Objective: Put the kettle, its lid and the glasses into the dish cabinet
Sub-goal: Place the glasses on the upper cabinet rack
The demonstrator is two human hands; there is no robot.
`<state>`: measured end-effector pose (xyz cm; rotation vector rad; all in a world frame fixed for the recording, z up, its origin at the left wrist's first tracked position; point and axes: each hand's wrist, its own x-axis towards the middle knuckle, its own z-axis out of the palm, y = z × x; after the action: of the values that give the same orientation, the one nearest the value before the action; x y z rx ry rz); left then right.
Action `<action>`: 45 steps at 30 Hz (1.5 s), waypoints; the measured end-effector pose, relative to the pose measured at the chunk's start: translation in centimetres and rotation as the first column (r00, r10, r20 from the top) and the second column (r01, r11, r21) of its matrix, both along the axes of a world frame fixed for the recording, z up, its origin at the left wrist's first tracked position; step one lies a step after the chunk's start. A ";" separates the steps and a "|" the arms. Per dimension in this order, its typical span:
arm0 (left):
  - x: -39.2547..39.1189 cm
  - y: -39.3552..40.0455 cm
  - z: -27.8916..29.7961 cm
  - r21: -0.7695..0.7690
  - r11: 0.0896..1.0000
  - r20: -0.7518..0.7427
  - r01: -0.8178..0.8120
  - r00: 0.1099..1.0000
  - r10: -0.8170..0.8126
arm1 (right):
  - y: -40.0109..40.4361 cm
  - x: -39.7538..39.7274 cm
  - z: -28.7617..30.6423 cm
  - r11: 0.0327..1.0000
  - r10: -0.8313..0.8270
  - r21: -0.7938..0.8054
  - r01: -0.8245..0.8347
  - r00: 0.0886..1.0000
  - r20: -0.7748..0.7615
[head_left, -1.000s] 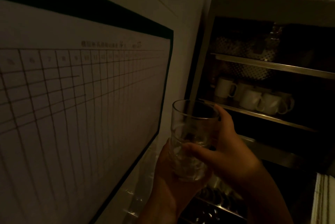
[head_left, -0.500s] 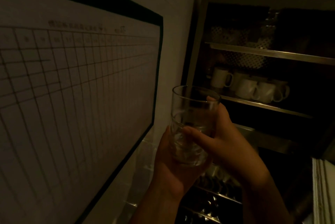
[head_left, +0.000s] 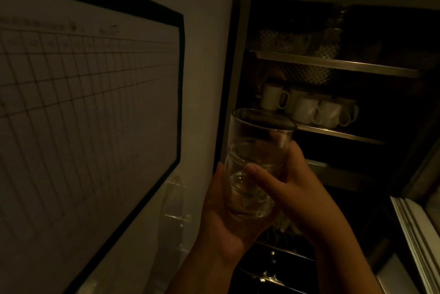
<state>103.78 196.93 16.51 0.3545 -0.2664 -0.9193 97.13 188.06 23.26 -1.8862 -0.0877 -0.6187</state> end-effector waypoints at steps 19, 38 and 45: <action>2.1 -7.0 2.6 -0.092 0.978 0.149 0.187 0.974 -0.172 | -6.5 1.2 3.2 0.985 -0.128 0.131 0.112 0.984 0.122; 7.1 -19.7 9.2 -0.051 0.972 0.149 0.231 0.964 -0.221 | -19.8 6.5 7.6 0.971 -0.206 0.177 0.163 0.943 0.263; 8.2 -23.2 9.2 0.000 0.989 0.185 0.148 0.972 -0.146 | -23.0 7.8 7.7 0.974 -0.204 0.163 0.158 0.923 0.327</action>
<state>112.00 173.72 25.70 0.4123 -0.4746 -1.0314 104.96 165.08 30.93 -1.6515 -0.0942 -1.0531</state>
